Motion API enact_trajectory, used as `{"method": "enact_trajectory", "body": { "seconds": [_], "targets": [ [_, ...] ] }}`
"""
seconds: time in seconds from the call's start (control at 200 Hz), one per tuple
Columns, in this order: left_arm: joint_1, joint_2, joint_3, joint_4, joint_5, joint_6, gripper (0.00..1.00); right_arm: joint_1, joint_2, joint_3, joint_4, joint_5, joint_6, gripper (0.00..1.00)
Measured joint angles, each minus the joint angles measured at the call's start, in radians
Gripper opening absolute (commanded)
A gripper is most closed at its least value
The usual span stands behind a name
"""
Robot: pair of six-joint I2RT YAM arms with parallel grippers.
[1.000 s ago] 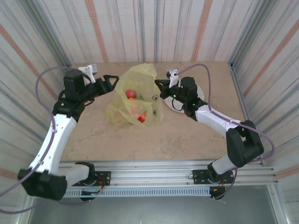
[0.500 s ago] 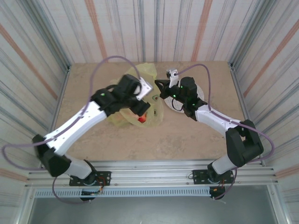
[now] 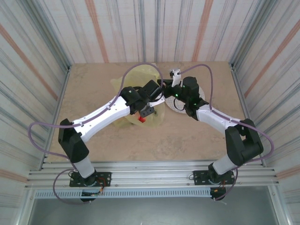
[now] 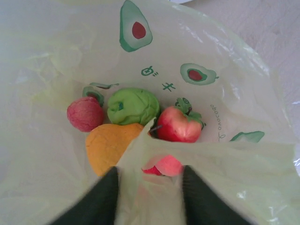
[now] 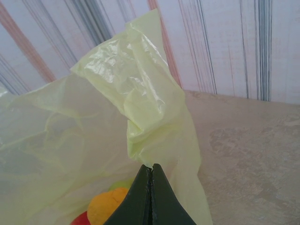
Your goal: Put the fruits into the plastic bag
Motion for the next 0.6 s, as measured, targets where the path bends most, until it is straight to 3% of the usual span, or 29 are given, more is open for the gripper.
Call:
{"method": "enact_trajectory", "body": {
  "seconds": [0.08, 0.25, 0.416, 0.496, 0.596],
  "targets": [
    [0.0, 0.0, 0.015, 0.002, 0.011, -0.013, 0.0, 0.0, 0.002, 0.0, 0.006, -0.001, 0.013, 0.0],
    [0.0, -0.065, -0.012, 0.092, 0.04, -0.048, 0.0, -0.008, 0.002, 0.0, 0.012, -0.007, 0.042, 0.0],
    [0.025, -0.323, -0.178, 0.312, 0.071, -0.106, 0.0, -0.024, 0.0, 0.012, 0.01, -0.006, 0.116, 0.0],
    [0.098, -0.468, -0.249, 0.429, 0.109, -0.184, 0.0, -0.026, -0.002, 0.05, 0.011, 0.006, 0.154, 0.0],
    [0.26, -0.612, -0.32, 0.566, 0.161, -0.32, 0.0, -0.026, -0.013, 0.117, 0.014, 0.019, 0.195, 0.0]
  ]
}}
